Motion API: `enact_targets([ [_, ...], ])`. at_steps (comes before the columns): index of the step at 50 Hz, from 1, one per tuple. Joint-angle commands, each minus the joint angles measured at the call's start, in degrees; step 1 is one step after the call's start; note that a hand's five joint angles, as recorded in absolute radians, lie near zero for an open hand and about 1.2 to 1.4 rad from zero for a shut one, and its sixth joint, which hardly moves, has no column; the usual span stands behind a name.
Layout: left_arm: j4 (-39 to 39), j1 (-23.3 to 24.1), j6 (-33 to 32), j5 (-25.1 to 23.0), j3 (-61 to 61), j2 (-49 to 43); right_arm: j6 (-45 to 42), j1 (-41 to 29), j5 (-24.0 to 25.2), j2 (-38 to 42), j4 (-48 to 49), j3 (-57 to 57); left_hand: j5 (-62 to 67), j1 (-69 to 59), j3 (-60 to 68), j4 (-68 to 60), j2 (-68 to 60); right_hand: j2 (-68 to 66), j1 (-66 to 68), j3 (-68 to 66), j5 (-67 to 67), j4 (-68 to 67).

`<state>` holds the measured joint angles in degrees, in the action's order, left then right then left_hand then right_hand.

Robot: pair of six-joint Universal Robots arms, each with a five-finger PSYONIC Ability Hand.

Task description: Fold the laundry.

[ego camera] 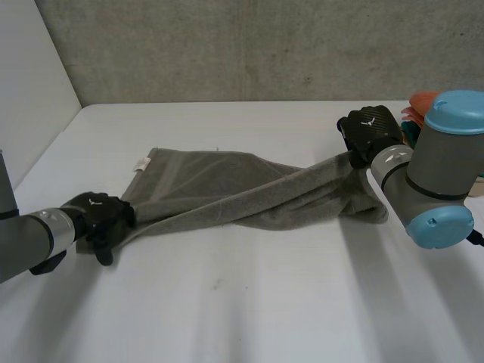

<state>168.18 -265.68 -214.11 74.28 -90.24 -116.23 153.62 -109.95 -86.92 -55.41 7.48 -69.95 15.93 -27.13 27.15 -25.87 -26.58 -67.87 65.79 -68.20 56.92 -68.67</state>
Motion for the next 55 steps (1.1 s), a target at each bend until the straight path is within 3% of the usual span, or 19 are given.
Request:
enact_targets([
  [1,1.3,0.2,-3.2,2.3,4.4,-5.1,0.0,0.1,0.0,0.0,0.0,-0.1,1.3,-0.1,0.1,-1.3,-0.6,-12.1,14.2,-11.8,13.1,-11.3],
  [9,2.7,1.4,-5.4,3.9,8.8,-8.8,-0.1,0.4,0.0,0.4,0.0,0.0,1.4,-0.2,0.2,-1.5,-0.8,-12.1,14.2,-11.8,13.1,-11.3],
  [17,7.1,1.7,-7.8,4.6,9.8,-10.1,-0.2,0.9,0.3,0.7,0.1,0.2,12.7,-11.5,11.5,-12.7,-12.0,-12.1,14.2,-11.8,13.1,-11.3],
  [21,9.1,1.9,-8.4,4.6,10.1,-10.7,-0.2,1.0,0.2,0.9,0.0,0.2,21.6,-20.4,20.4,-21.7,-21.0,-12.1,14.2,-11.8,13.1,-11.3],
  [25,9.6,2.0,-9.1,4.6,10.5,-11.0,-0.2,1.1,0.1,0.8,-0.2,0.3,47.6,-46.4,46.4,-47.7,-47.0,-12.1,14.2,-11.8,13.1,-11.3],
  [27,9.6,2.0,-9.2,4.6,10.6,-10.7,-0.2,1.3,0.1,0.7,-0.4,0.2,54.1,-52.8,52.8,-54.1,-53.4,-12.1,14.2,-11.8,13.1,-11.3],
  [35,7.2,1.0,-7.4,3.6,10.0,-0.6,-3.3,2.5,0.5,-4.2,-9.3,0.1,54.1,-52.9,52.9,-54.1,-53.4,-12.1,14.2,-11.8,13.1,-11.3],
  [44,-7.9,-0.7,4.8,-6.5,13.3,21.6,-17.8,8.8,4.9,-15.7,-31.7,-0.1,54.1,-52.9,52.9,-54.1,-53.4,-12.1,14.2,-11.8,13.1,-11.3],
  [49,-13.7,-1.7,7.9,-11.6,14.5,22.3,-21.9,10.7,9.0,-17.2,-39.5,-0.4,54.1,-52.9,52.9,-54.1,-53.4,-12.1,14.2,-11.8,13.1,-11.3],
  [55,-13.0,-1.2,4.8,-9.7,15.7,12.9,-22.2,11.0,9.5,-13.2,-40.5,0.7,54.1,-52.9,52.9,-54.1,-53.4,-12.1,14.2,-11.8,13.1,-11.3],
])
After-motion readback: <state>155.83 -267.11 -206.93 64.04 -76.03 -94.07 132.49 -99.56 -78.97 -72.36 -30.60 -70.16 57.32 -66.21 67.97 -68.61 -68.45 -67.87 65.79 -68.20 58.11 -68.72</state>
